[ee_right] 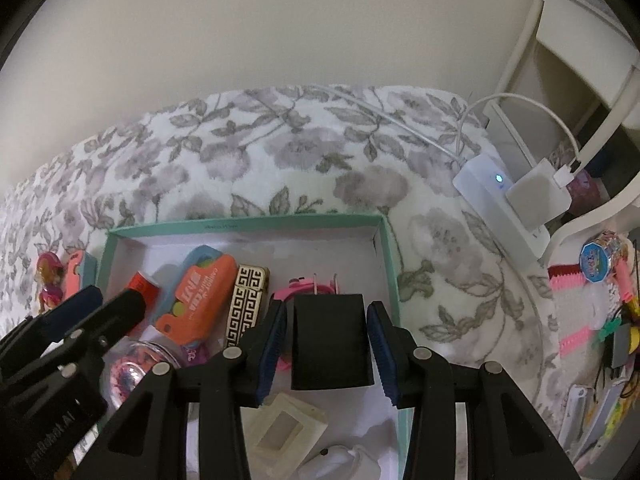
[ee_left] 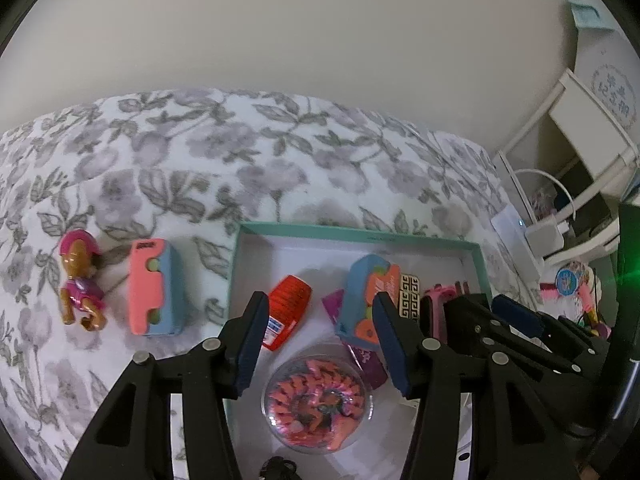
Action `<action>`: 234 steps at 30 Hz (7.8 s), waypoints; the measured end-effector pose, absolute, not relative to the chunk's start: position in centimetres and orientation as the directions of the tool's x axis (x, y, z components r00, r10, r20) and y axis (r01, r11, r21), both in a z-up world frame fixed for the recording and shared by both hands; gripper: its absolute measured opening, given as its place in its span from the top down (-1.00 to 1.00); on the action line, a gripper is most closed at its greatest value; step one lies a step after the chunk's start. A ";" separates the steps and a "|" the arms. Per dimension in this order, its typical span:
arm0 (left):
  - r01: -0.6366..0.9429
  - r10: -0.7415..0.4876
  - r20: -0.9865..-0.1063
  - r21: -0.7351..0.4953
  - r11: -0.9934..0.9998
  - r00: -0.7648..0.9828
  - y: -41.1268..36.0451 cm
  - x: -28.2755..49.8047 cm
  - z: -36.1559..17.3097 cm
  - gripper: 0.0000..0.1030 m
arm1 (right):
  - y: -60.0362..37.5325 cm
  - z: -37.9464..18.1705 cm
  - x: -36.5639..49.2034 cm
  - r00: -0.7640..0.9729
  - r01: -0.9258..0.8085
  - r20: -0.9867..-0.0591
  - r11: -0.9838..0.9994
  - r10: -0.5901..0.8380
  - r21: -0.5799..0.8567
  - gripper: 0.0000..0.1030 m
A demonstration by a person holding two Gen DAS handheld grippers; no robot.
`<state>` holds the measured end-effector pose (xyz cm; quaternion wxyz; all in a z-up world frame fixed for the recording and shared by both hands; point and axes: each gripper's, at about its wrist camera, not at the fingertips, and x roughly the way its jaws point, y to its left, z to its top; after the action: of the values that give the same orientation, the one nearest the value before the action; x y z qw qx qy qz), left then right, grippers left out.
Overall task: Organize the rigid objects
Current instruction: 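Move both tools back toward the puppy figure and coral block, then grasp the pink-helmeted puppy figure with the left tool while the right tool grasps the coral-and-blue block, then lift and carry the puppy figure and coral-and-blue block over the tray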
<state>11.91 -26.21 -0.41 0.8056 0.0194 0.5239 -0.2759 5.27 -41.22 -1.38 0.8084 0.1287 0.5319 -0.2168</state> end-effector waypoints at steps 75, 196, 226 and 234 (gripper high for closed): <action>0.012 -0.241 -0.884 -0.257 0.966 0.401 -7.2 20.4 -3.3 -0.99 | -23.9 -1.5 13.4 0.551 0.082 -0.831 0.986 0.076 0.145 -0.47; 0.081 -0.305 -0.811 -0.307 0.948 0.499 -8.2 16.8 3.7 -0.02 | -25.1 2.8 10.1 0.572 0.139 -0.820 0.983 0.018 0.119 0.52; 0.416 -0.427 -0.794 -0.245 0.876 0.433 -15.5 1.9 7.8 -0.02 | -29.9 8.2 -6.2 0.552 0.361 -0.814 0.932 -0.179 0.040 0.52; 0.483 -0.450 -0.835 -0.266 0.834 0.316 -18.7 0.3 5.0 -0.03 | -32.2 5.6 -7.7 0.470 0.414 -0.860 0.910 -0.197 0.018 0.52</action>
<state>0.30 -18.73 5.04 0.8112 0.0163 0.5090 -0.2876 -7.70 -32.17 5.58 0.8499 0.1124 0.4824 -0.1799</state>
